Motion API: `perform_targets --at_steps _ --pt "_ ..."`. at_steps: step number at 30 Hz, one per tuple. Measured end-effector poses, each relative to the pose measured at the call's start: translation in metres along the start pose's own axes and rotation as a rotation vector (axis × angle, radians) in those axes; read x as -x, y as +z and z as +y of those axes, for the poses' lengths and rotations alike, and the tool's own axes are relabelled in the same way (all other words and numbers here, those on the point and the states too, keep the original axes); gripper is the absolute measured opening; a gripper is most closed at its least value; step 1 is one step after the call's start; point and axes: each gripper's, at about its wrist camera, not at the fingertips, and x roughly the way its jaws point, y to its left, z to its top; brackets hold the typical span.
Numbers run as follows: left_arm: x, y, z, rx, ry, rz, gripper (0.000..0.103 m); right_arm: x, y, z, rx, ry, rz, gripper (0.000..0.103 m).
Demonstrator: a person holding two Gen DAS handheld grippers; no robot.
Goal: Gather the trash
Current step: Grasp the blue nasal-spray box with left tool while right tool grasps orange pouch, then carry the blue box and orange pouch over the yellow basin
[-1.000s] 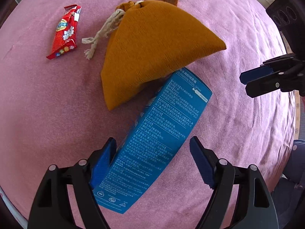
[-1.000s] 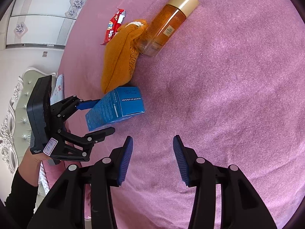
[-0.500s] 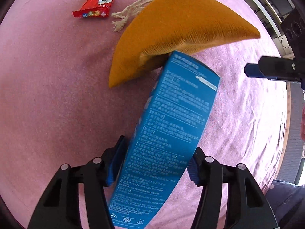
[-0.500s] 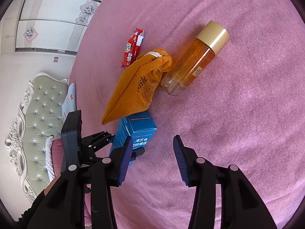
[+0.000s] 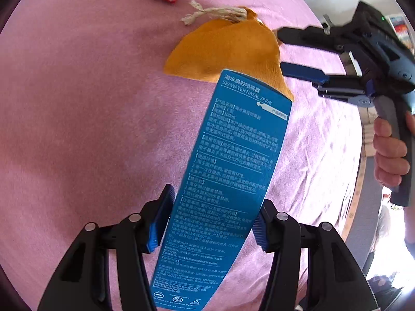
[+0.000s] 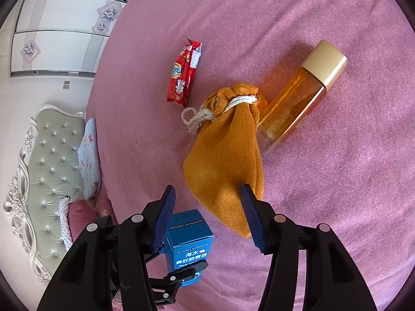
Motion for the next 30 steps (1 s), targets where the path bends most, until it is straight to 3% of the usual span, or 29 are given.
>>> perform_targets --at_steps 5,8,11,12,13,14,17,23,30 --pt "0.017 -0.026 0.035 0.186 -0.067 -0.085 0.055 -0.009 -0.001 -0.019 -0.054 -0.068 0.007 0.054" --pt "0.022 -0.039 0.048 0.246 -0.063 -0.115 0.055 -0.018 -0.003 -0.035 -0.123 -0.072 0.022 0.06" --pt "0.026 -0.053 0.057 0.306 -0.066 -0.139 0.055 -0.024 -0.004 -0.036 -0.114 -0.07 0.017 0.059" --pt "0.027 -0.058 0.06 0.327 -0.071 -0.147 0.055 -0.025 -0.005 -0.035 -0.106 -0.082 0.014 0.056" --pt "0.032 -0.066 0.069 0.345 -0.076 -0.154 0.055 -0.025 -0.006 -0.034 -0.095 -0.093 0.011 0.046" --pt "0.032 -0.071 0.069 0.361 -0.076 -0.161 0.055 -0.025 -0.007 -0.033 -0.081 -0.109 0.008 0.029" --pt "0.036 -0.086 0.068 0.402 -0.081 -0.175 0.055 -0.02 -0.016 -0.032 -0.056 -0.091 -0.005 0.011" --pt "0.038 -0.121 0.048 0.472 -0.124 -0.21 0.055 0.001 -0.053 -0.036 0.037 -0.105 -0.009 0.007" --pt "0.034 -0.171 0.011 0.521 -0.167 -0.213 0.055 0.044 -0.127 -0.071 0.067 -0.109 0.023 0.006"
